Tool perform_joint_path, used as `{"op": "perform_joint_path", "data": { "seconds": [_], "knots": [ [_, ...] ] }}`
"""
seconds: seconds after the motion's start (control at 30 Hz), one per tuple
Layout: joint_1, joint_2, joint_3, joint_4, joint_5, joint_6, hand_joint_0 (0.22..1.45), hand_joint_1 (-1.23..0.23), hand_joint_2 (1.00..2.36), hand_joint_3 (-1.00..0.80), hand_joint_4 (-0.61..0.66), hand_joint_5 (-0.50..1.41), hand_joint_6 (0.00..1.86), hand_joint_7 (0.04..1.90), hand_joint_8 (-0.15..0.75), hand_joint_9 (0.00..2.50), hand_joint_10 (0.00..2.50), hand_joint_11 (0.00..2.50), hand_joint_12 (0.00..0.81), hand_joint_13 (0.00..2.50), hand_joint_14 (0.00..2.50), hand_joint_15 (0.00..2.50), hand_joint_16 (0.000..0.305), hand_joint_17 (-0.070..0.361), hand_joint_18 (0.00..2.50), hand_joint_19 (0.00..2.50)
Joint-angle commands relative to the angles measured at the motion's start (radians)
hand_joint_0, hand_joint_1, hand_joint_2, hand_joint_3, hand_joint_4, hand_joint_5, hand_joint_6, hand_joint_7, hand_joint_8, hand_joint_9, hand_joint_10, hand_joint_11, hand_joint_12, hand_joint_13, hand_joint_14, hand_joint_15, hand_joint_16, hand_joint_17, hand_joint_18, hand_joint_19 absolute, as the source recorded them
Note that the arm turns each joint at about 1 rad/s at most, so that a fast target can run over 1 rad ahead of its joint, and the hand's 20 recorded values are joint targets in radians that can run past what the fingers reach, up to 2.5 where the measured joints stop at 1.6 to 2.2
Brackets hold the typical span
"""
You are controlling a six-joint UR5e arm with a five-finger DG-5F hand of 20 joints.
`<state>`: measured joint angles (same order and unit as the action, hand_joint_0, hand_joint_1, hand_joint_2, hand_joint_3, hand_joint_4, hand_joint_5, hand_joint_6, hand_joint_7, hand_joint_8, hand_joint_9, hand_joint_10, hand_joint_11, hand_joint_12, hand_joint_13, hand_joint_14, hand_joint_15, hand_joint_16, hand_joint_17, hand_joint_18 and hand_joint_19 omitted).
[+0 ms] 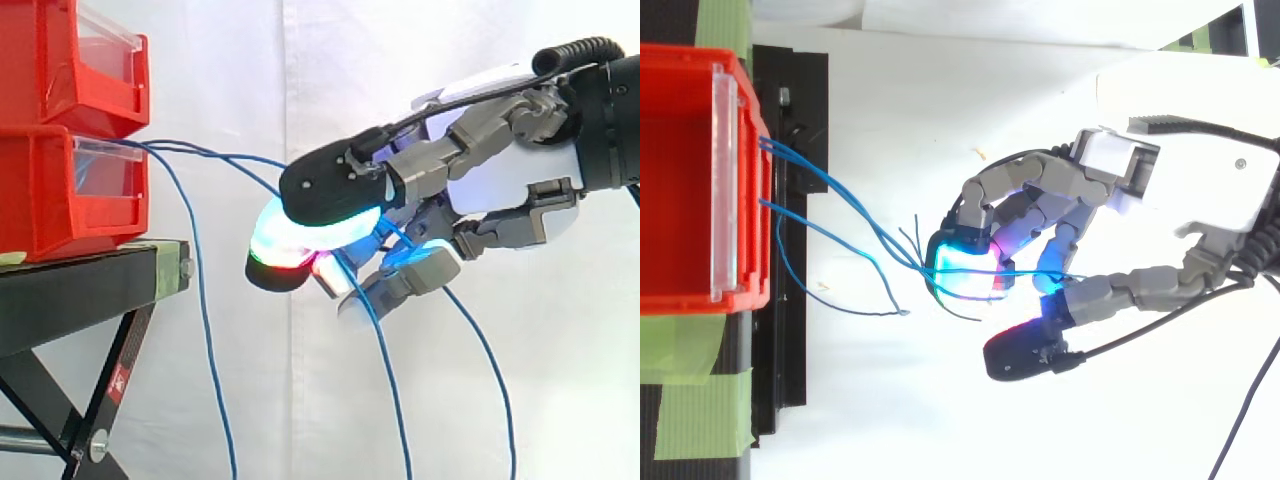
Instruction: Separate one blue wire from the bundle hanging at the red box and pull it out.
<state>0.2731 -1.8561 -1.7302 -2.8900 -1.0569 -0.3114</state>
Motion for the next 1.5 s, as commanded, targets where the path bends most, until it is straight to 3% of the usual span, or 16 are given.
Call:
{"op": "perform_joint_path", "data": {
  "seconds": [0.0,0.13,0.3,0.6,0.77,1.13,1.47],
  "knots": [
    [0.0,0.0,0.0,0.0,0.0,0.0,0.66,-0.81,1.0,-0.5,0.19,-0.23,0.78,1.0,0.322,0.9,0.02,0.99,0.318,1.45,0.01,1.44,0.049,0.11,0.61,0.47],
    [0.0,0.0,0.0,0.0,0.0,0.0,0.59,-0.52,1.0,-0.5,0.21,-0.2,0.73,1.05,0.353,1.0,0.02,0.96,0.328,1.47,0.01,1.45,0.052,0.118,0.62,0.49],
    [0.0,0.0,0.0,0.0,0.0,0.0,0.61,-0.37,1.0,-0.45,0.21,-0.17,0.66,1.17,0.361,1.06,0.02,0.94,0.318,1.48,0.01,1.44,0.053,0.118,0.62,0.5],
    [0.0,0.0,0.001,0.003,0.0,0.0,0.67,-0.6,1.03,-0.2,0.2,-0.18,0.65,1.17,0.359,1.06,0.02,1.0,0.315,1.49,0.01,1.46,0.052,0.116,0.64,0.5],
    [0.001,0.0,0.0,0.005,0.0,0.0,0.71,-0.67,1.03,-0.12,0.2,-0.2,0.73,1.04,0.35,1.09,0.02,1.12,0.306,1.51,0.01,1.48,0.05,0.113,0.66,0.52],
    [0.0,0.0,0.0,0.009,0.0,0.0,0.78,-0.86,1.02,-0.24,0.19,-0.23,0.8,1.0,0.337,1.05,0.02,1.16,0.306,1.51,0.01,1.51,0.044,0.099,0.65,0.55],
    [0.003,0.0,0.001,0.009,0.0,0.0,0.8,-0.92,1.02,-0.34,0.18,-0.24,0.81,1.01,0.321,0.98,0.02,1.13,0.299,1.49,0.01,1.54,0.039,0.088,0.65,0.54]
  ]
}}
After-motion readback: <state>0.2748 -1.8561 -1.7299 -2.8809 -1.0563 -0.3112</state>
